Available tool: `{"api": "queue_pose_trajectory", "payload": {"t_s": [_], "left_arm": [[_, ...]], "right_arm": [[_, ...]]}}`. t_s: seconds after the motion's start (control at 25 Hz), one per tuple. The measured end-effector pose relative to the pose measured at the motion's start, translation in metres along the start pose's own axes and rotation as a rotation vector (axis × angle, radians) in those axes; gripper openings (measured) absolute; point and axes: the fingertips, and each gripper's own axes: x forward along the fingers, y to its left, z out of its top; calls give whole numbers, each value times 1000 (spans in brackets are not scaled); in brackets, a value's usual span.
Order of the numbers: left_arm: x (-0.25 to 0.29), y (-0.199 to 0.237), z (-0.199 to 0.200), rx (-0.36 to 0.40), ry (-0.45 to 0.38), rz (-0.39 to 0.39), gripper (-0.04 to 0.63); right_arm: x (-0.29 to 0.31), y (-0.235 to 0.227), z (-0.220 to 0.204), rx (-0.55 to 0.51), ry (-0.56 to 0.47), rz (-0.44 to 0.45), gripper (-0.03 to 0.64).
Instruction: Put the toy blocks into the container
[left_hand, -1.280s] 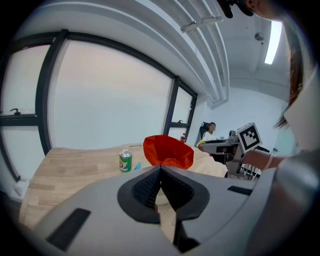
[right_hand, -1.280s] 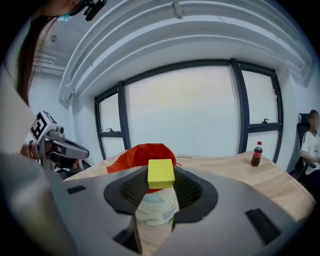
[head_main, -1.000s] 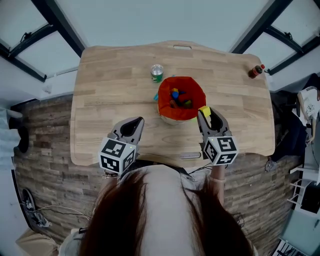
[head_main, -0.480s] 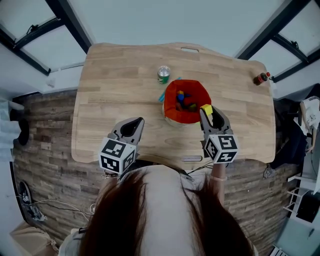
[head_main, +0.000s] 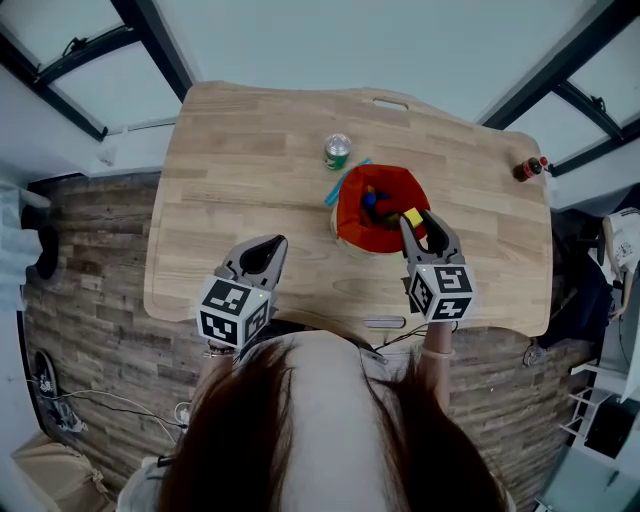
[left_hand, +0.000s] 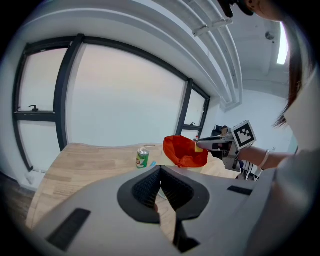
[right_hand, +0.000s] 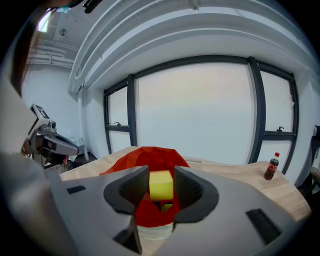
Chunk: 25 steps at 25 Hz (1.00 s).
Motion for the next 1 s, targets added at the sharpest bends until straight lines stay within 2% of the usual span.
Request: {"api": "queue_pose_trajectory", "payload": {"t_s": [0.64, 1.0], "left_arm": [[2, -3, 2, 20, 3, -39, 9], [4, -18, 4, 43, 1, -83, 9]], "right_arm": [[-14, 2, -2, -1, -11, -53, 161], [-37, -6, -11, 22, -13, -116, 92]]}}
